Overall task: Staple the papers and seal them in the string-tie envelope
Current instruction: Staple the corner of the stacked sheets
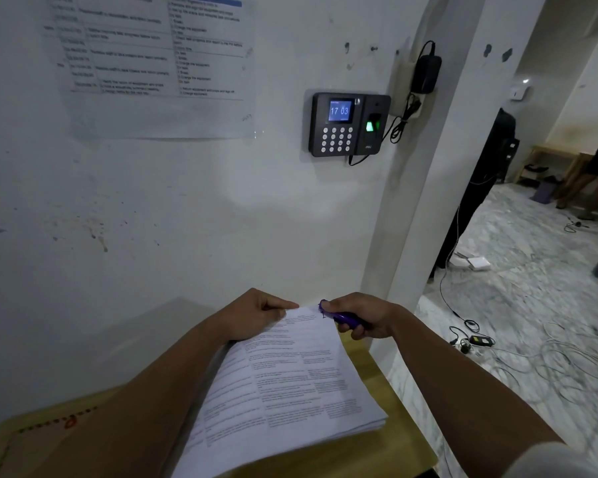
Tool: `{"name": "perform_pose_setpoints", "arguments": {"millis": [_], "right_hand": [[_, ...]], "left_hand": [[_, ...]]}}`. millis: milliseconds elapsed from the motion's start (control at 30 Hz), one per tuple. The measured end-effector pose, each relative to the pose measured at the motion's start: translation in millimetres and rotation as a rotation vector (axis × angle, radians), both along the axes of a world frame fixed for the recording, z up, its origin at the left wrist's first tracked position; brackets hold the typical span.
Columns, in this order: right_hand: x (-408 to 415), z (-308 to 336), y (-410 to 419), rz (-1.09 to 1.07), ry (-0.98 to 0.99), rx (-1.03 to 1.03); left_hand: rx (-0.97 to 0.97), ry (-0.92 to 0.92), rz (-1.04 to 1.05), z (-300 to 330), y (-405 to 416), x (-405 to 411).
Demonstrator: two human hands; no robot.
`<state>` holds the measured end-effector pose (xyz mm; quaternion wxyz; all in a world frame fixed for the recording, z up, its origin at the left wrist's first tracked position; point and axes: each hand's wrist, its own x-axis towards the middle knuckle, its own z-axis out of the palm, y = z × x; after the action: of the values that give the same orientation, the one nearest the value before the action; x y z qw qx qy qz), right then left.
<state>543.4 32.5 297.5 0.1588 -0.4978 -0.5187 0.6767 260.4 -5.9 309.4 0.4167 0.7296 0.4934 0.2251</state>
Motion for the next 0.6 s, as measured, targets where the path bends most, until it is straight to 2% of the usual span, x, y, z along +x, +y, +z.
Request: {"name": "perform_pose_setpoints", "arguments": {"millis": [267,467,600], "right_hand": [[20,-20,16,-0.007,-0.121,0.123],[29,-43,27,-0.008,-0.131,0.106],[27,-71,37,-0.068,-0.114,0.019]], "left_hand": [[-0.058,-0.017,0.012,-24,19,27],[-0.106,-0.008,0.039,-49,25,38],[-0.114,-0.004,0.072,-72,31,40]]}}
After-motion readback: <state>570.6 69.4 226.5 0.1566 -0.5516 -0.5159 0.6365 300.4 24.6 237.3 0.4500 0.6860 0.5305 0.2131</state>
